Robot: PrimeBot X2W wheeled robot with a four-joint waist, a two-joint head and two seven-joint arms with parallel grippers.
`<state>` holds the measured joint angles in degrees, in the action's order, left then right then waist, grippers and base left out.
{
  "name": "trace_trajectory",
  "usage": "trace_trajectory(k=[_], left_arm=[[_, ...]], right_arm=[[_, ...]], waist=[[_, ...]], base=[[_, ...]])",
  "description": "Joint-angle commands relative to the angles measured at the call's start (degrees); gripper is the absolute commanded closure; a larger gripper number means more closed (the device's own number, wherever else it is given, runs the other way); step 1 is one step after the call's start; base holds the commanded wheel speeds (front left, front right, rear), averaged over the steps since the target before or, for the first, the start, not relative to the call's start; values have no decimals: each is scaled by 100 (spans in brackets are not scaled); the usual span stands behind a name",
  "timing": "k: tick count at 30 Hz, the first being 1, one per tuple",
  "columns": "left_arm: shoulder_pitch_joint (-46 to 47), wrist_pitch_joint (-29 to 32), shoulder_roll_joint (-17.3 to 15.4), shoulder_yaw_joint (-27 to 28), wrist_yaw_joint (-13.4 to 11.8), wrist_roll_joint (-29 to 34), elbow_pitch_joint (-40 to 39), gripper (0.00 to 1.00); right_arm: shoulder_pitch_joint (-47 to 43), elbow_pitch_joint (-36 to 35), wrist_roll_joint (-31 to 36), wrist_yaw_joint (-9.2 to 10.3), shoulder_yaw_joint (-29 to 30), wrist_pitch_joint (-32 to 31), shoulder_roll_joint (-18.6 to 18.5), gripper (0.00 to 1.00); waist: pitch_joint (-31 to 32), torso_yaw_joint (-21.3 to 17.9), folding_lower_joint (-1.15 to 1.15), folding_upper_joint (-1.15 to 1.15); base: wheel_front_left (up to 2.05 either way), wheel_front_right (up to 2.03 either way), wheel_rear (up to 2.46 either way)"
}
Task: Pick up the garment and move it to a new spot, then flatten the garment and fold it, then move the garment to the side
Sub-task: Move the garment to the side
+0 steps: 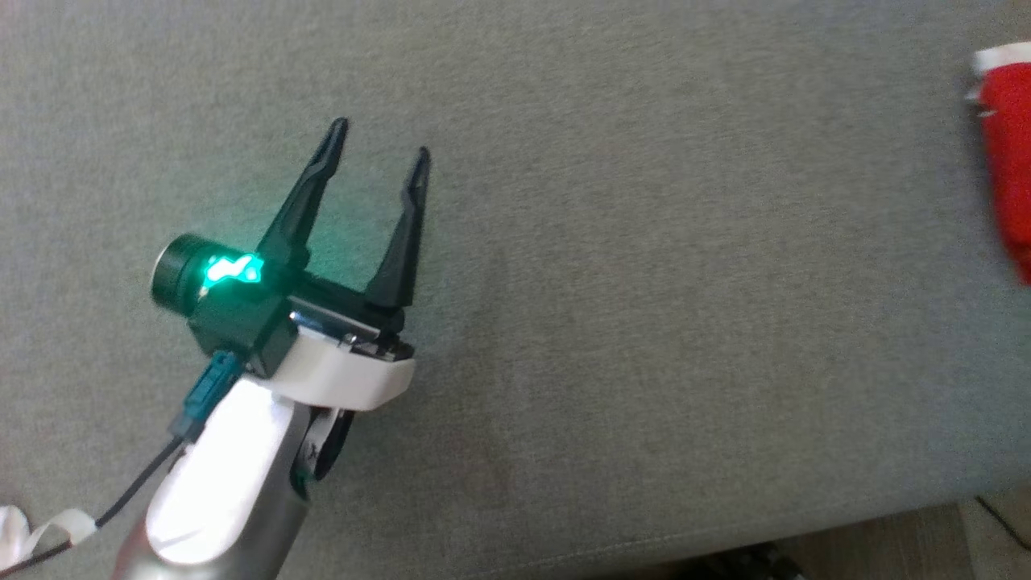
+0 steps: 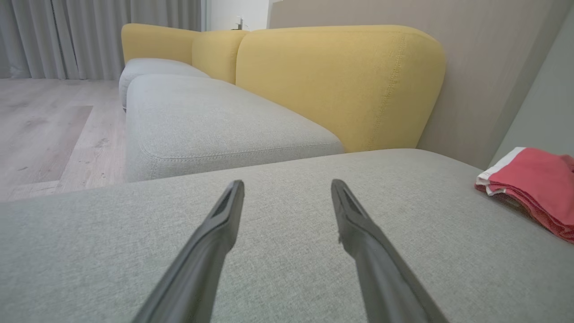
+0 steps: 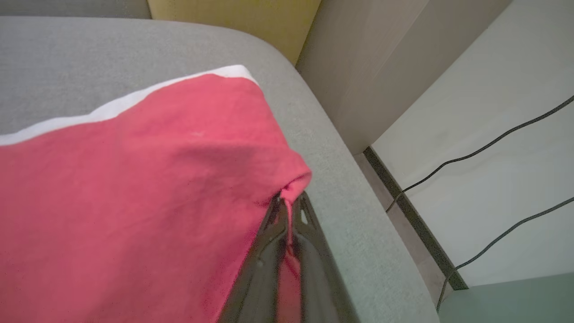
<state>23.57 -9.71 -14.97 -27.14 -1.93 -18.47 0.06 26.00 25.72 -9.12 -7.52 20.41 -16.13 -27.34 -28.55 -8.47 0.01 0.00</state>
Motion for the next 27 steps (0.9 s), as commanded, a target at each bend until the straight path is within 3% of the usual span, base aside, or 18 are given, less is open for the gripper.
trace_trajectory(k=[1,2,3,4,5,7,8,17,22,27], left_arm=[[222,-71,-26,96,59,82,-136,0],[271,-84,-13,70,83,91,-114,0],[310,-97,4,44,101,99,-88,0],[341,-112,21,21,114,105,-57,0],[364,-129,35,2,127,107,-23,0],[399,-161,55,-26,153,101,44,0],[407,-177,61,-30,161,91,78,0],[221,-315,86,36,91,-24,379,0],[-143,-366,39,165,-70,-139,554,0],[-514,-349,-35,301,-272,-243,662,0]], right_arm=[[155,-158,194,3,253,92,-225,100],[196,-153,295,3,420,122,-197,100],[232,-135,391,3,586,120,-145,93],[268,-127,464,3,729,123,-76,100],[293,-140,557,3,831,139,-10,95],[319,-167,747,3,1074,143,151,53],[312,-182,853,3,1202,103,247,0],[-119,-878,1321,3,1688,163,1183,0],[-767,-1739,1165,3,1177,452,1812,0],[-1475,-2605,952,3,275,669,2236,0]], waist=[[-227,163,-1,0],[-269,185,-1,0],[-298,206,-1,0],[-314,225,-1,0],[-324,242,-1,0],[-324,276,-1,0],[-311,291,-1,0],[105,392,-1,0],[601,412,-1,0],[1059,491,-1,0]], base=[[0,0,0],[0,0,0],[0,0,0],[0,0,0],[0,0,0],[0,0,0],[0,0,0],[0,0,0],[0,0,0],[0,0,0]])
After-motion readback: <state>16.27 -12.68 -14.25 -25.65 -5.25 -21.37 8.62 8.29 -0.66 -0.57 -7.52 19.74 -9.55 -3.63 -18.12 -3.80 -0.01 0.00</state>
